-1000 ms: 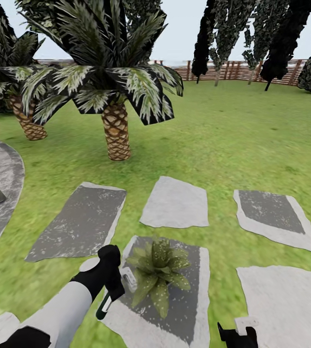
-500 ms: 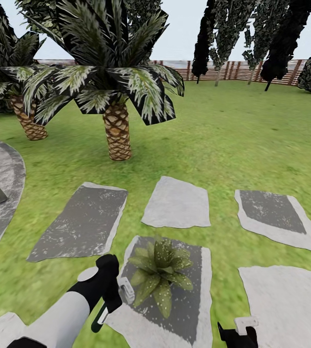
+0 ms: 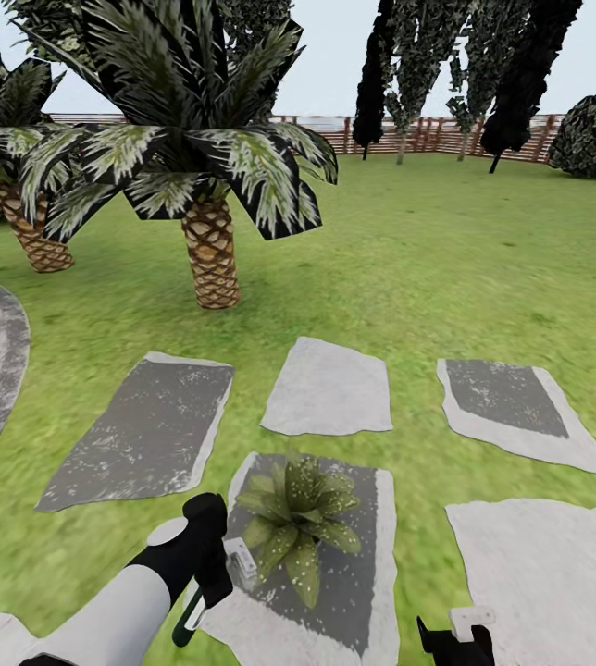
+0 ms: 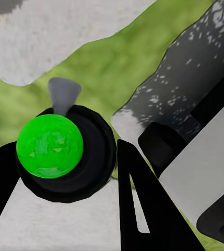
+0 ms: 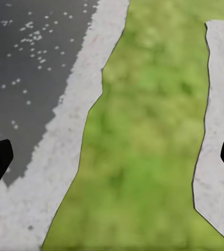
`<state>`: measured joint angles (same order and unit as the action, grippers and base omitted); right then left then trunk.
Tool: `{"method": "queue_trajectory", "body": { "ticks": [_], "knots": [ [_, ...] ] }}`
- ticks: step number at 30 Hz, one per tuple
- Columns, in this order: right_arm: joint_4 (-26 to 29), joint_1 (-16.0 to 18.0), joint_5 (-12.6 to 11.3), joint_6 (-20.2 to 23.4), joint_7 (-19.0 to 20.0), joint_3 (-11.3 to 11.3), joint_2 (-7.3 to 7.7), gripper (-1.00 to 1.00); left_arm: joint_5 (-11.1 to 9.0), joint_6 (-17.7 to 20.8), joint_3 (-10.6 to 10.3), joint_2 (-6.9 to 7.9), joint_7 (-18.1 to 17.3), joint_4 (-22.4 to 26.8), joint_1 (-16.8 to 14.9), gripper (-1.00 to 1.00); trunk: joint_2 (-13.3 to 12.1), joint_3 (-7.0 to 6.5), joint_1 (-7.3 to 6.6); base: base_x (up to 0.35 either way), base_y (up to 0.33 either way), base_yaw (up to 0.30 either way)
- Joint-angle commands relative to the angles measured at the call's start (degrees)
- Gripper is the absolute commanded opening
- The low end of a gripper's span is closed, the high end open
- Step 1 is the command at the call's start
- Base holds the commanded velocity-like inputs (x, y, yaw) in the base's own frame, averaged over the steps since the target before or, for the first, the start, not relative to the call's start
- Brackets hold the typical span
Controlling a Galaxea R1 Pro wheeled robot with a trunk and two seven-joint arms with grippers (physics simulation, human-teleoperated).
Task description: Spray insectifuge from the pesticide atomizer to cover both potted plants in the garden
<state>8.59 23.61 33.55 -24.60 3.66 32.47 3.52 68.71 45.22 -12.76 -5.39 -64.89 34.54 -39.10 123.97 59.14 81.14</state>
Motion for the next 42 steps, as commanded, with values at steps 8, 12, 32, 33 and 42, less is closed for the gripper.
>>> {"method": "queue_trajectory", "body": {
  "ticks": [8,12,32,33,42],
  "knots": [
    [0.0,0.1,0.2,-0.2,0.4,0.5,0.00,1.00,0.5,0.4,0.2,-0.06,-0.4,0.5,0.0,-1.00,0.0,0.05,-0.01,0.000,0.000,-0.006],
    [-0.1,0.1,0.2,-0.2,0.4,0.5,-0.01,1.00,0.5,0.4,0.3,-0.06,-0.1,0.5,0.0,-1.00,0.0,0.05,-0.01,0.000,0.000,-0.070],
    [0.0,0.0,0.1,-0.3,0.3,0.5,0.02,1.00,0.5,0.5,-0.1,-0.23,-0.1,0.7,-0.1,-1.00,0.0,0.05,-0.01,-0.007,0.117,-0.127],
    [0.0,0.0,0.1,-0.3,0.3,0.5,0.01,1.00,0.5,0.5,-0.1,-0.24,-0.1,0.8,-0.1,-1.00,0.0,0.05,-0.01,0.042,0.300,0.000],
    [0.0,0.1,0.1,-0.3,0.4,0.5,0.00,1.00,0.5,0.5,0.0,-0.41,-0.1,0.8,-0.1,-1.00,0.0,0.05,-0.01,0.149,0.289,-0.041]
  ]
}}
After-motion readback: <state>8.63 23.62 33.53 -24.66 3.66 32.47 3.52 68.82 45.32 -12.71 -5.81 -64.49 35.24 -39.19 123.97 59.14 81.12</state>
